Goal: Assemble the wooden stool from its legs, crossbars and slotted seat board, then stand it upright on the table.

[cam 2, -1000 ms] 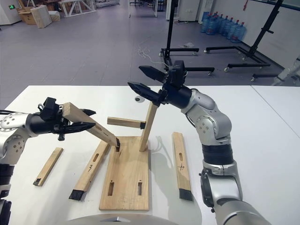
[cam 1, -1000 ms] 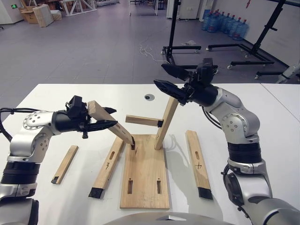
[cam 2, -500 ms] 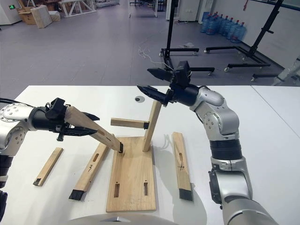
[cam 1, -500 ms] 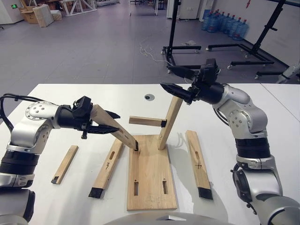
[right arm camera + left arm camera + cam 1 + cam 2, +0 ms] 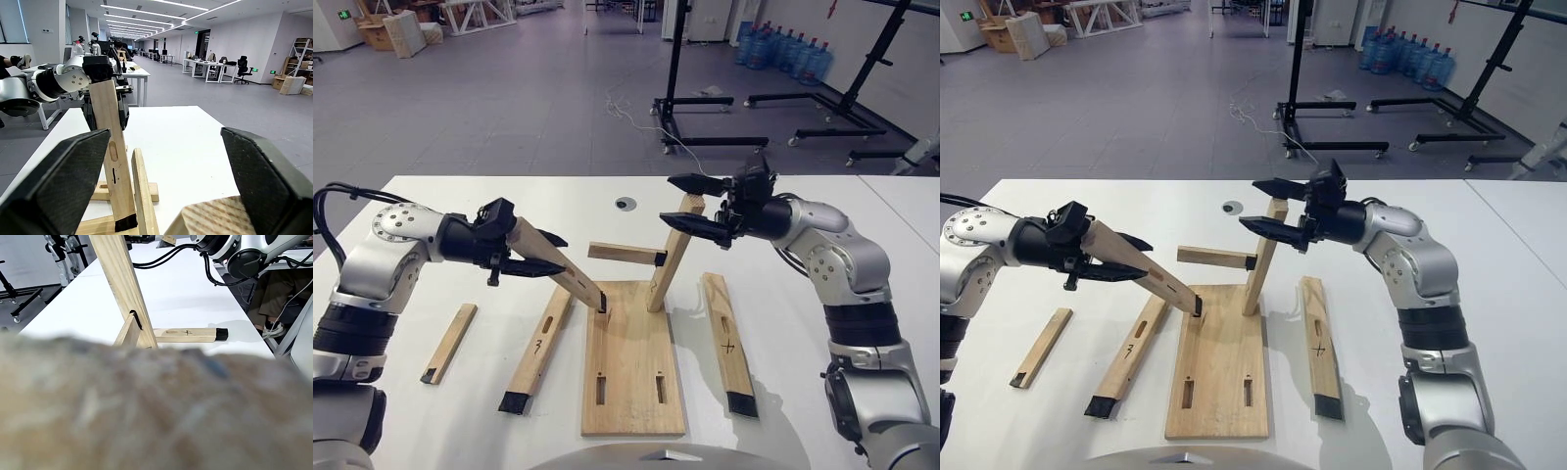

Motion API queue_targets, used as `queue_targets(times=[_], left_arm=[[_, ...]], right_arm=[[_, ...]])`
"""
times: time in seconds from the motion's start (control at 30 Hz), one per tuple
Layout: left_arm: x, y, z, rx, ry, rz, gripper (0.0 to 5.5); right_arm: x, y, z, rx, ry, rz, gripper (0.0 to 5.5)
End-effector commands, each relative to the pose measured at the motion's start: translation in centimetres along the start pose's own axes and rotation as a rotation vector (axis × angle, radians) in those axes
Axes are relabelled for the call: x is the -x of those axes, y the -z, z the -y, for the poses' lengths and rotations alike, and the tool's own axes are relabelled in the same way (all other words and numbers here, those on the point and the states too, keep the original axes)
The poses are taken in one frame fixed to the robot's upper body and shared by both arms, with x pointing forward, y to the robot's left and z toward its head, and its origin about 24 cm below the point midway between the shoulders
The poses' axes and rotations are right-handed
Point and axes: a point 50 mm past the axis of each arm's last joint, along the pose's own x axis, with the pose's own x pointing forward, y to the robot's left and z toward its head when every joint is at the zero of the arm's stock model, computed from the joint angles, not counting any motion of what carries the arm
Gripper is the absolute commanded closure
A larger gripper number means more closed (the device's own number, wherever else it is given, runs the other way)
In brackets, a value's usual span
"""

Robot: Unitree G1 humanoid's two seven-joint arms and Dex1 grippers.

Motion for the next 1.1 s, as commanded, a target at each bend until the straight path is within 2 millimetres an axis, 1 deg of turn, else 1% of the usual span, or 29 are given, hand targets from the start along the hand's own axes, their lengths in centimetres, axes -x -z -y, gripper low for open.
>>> queue_targets(times=[0.03,0.2,0.37,0.43,0.53,0.7,0.83,0.93,1.0,1.1], left_arm=[[-1.0,0.7,-0.2,0.07,0.024,-0.037,3.49],[-1.3,0.4,-0.2,0.099,0.083,-0.066,3.49],[-1.2,0.1,-1.0,0.144,0.097,-0.129,3.49],[-1.3,0.4,-1.2,0.175,0.089,-0.155,3.49],[-1.8,1.0,-1.1,0.197,0.101,-0.189,3.49],[-2.9,1.5,-1.0,0.215,0.131,-0.193,3.49],[-3.5,1.7,-1.9,0.25,0.124,-0.177,3.49],[-3.5,1.4,-2.8,0.262,0.109,-0.157,3.49],[-3.5,1.3,-3.1,0.269,0.108,-0.155,3.49],[-3.9,1.8,-3.2,0.287,0.12,-0.173,3.49]], right_arm=[[-0.3,2.1,-0.6,-0.085,-0.018,-0.048,1.37],[-0.7,2.3,-0.7,-0.089,-0.032,-0.052,1.37],[-0.6,2.2,-0.7,-0.082,-0.03,-0.058,1.37],[-0.6,2.2,-0.8,-0.08,-0.029,-0.062,1.37],[-0.6,2.2,-0.9,-0.078,-0.029,-0.065,1.37],[-0.7,2.2,-0.9,-0.078,-0.035,-0.072,1.37],[-0.9,2.4,-1.0,-0.075,-0.044,-0.079,1.37],[-1.1,2.5,-1.2,-0.071,-0.051,-0.088,1.37],[-1.3,2.7,-1.3,-0.067,-0.058,-0.095,1.37],[-1.3,2.8,-1.4,-0.063,-0.061,-0.1,1.37]])
